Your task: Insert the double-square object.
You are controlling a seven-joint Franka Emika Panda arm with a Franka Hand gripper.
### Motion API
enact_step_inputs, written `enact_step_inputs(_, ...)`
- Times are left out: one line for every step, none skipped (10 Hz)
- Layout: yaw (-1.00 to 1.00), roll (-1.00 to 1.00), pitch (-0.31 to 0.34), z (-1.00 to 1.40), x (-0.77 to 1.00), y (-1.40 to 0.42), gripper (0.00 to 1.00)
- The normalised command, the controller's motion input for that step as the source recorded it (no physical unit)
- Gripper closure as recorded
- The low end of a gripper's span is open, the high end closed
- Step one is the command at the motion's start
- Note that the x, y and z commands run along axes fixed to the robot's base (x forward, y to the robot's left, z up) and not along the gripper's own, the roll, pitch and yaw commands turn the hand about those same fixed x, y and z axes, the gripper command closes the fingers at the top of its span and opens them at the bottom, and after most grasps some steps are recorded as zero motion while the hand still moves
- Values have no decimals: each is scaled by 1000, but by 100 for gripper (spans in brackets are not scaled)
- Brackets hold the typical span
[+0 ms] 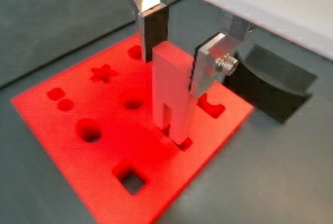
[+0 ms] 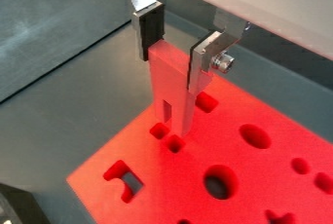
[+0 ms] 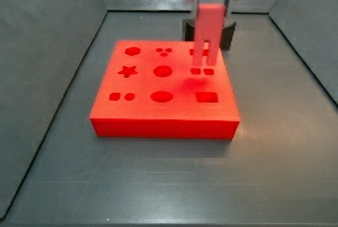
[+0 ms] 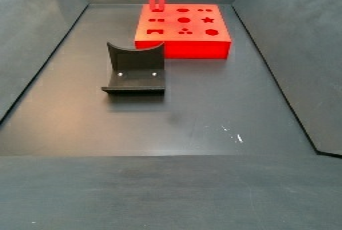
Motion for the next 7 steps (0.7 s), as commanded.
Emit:
enact_step_inputs(-14, 147, 41, -237, 246, 146, 100)
enact_step_inputs(-117, 97, 60, -226, -151, 237, 100)
enact_step_inputs(-140, 69, 34, -223, -277, 111, 100)
enact_step_inputs(-129, 80, 29, -177, -334, 0, 100)
enact_step_inputs(-123, 21, 0, -43, -214, 0, 100)
enact_step_inputs(0, 0, 0, -23, 0, -37, 100)
enact_step_inputs(0, 0, 0, -91, 237, 0, 100)
